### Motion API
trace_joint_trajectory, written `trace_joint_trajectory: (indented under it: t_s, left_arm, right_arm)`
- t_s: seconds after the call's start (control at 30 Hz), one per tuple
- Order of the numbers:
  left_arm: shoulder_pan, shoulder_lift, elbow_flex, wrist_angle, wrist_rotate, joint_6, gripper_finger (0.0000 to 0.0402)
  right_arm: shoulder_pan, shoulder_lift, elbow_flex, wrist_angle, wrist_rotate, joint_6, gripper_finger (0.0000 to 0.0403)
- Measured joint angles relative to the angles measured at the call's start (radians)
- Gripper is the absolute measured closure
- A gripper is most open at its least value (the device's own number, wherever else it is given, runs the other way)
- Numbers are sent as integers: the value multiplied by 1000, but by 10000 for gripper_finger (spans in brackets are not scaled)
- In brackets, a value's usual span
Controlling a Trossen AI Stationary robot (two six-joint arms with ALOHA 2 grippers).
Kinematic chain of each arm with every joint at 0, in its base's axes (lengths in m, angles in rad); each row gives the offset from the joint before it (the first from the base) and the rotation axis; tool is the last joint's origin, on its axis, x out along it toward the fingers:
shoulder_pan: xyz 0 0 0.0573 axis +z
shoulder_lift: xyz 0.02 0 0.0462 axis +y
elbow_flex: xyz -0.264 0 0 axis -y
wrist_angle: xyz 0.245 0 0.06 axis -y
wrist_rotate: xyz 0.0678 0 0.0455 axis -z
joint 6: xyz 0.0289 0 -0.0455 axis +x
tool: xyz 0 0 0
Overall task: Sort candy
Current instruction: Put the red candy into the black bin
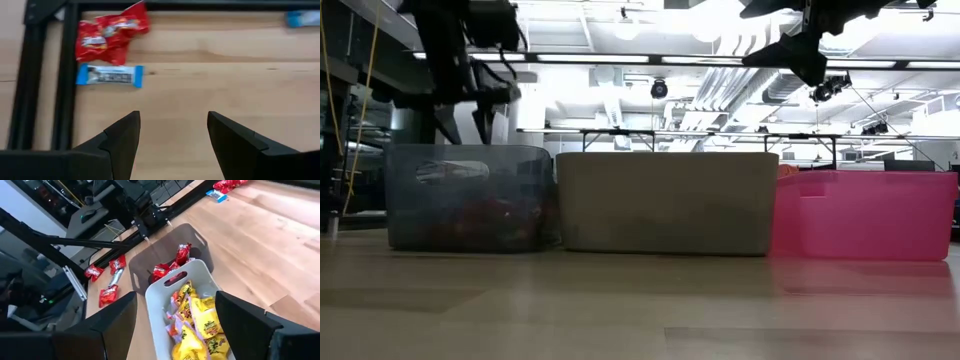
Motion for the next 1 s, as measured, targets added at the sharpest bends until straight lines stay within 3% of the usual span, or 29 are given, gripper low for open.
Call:
trace_joint_trajectory:
  t_s: [0.23, 0.47, 0.7, 1.0]
  left_arm:
    - [262, 185, -1, 242, 63, 260, 184]
    - [438, 390, -1, 437, 139, 351, 184]
    - [482, 506, 3, 508, 117, 330, 184]
    - [447, 558, 12, 536, 40, 242, 207]
  right_arm:
    - [-34, 0, 0, 4, 30, 5, 139]
    - [-96, 0, 0, 5, 30, 104, 139]
    - [-139, 0, 0, 5, 32, 109, 139]
    - [-186, 0, 0, 4, 14, 58, 139]
